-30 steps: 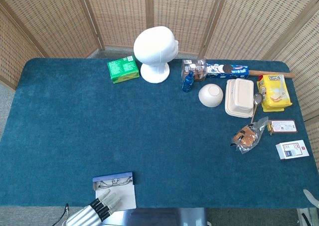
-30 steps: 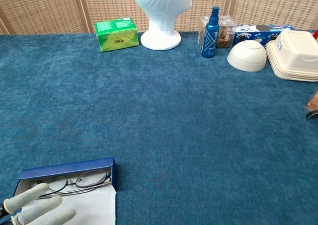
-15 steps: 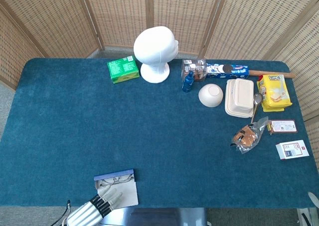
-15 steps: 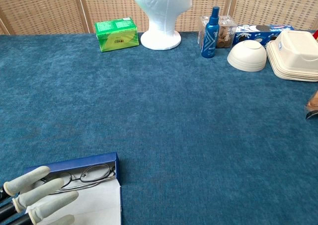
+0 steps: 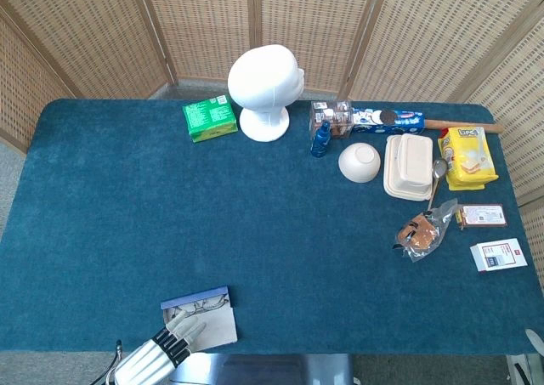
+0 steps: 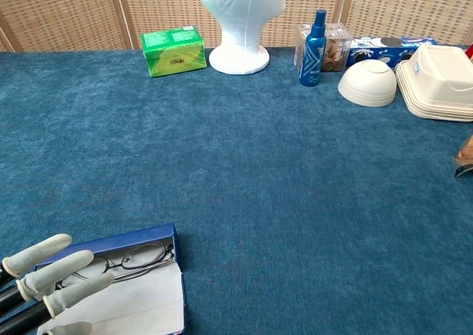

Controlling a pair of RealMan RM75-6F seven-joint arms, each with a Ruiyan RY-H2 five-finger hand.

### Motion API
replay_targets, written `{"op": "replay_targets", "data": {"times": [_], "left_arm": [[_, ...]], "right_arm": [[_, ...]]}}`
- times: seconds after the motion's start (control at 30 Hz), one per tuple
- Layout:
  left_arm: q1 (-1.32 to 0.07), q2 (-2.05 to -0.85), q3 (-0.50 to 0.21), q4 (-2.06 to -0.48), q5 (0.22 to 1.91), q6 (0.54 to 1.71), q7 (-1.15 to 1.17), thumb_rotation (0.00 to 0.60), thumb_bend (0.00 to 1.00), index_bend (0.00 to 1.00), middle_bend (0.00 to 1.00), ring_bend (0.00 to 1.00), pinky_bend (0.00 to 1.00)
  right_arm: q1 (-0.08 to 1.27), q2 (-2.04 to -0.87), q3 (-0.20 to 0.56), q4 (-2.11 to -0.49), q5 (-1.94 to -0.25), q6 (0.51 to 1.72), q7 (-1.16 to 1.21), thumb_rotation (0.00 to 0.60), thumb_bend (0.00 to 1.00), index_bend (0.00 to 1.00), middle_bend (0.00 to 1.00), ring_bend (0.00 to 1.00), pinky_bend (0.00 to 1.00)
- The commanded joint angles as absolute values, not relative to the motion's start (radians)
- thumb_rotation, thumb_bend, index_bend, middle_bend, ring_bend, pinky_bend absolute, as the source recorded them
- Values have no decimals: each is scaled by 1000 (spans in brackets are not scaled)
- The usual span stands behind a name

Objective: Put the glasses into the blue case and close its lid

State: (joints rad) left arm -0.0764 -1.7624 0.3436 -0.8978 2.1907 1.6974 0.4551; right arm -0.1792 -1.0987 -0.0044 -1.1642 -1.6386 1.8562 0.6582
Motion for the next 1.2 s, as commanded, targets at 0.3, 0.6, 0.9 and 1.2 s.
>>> {"op": "replay_targets", "data": {"times": [0.3,0.6,0.9,1.2], "left_arm": [[-55,-1771,327,-906,2119,1697,347,600,316,339,142,0,12],[-48,-1777,311,-919,2064,1694,242,600,321,384,171,0,39],[-43,-1760,309,-994,2010,1650,173,600,364,449,200,13,60],[-30,-1745,304,-1061,1965,1625,127,600,380,511,242,47,86]], "right_arm": [[-180,-1096,-9,-1168,-1642,1845,646,466,218,0,120,0,180],[-179,-1091,-14,-1179,-1645,1834,645,467,210,0,120,0,182],[-182,-1089,-14,-1177,-1642,1834,649,464,206,0,120,0,183],[-184,-1092,-13,-1165,-1638,1831,660,455,202,0,120,0,183]]}}
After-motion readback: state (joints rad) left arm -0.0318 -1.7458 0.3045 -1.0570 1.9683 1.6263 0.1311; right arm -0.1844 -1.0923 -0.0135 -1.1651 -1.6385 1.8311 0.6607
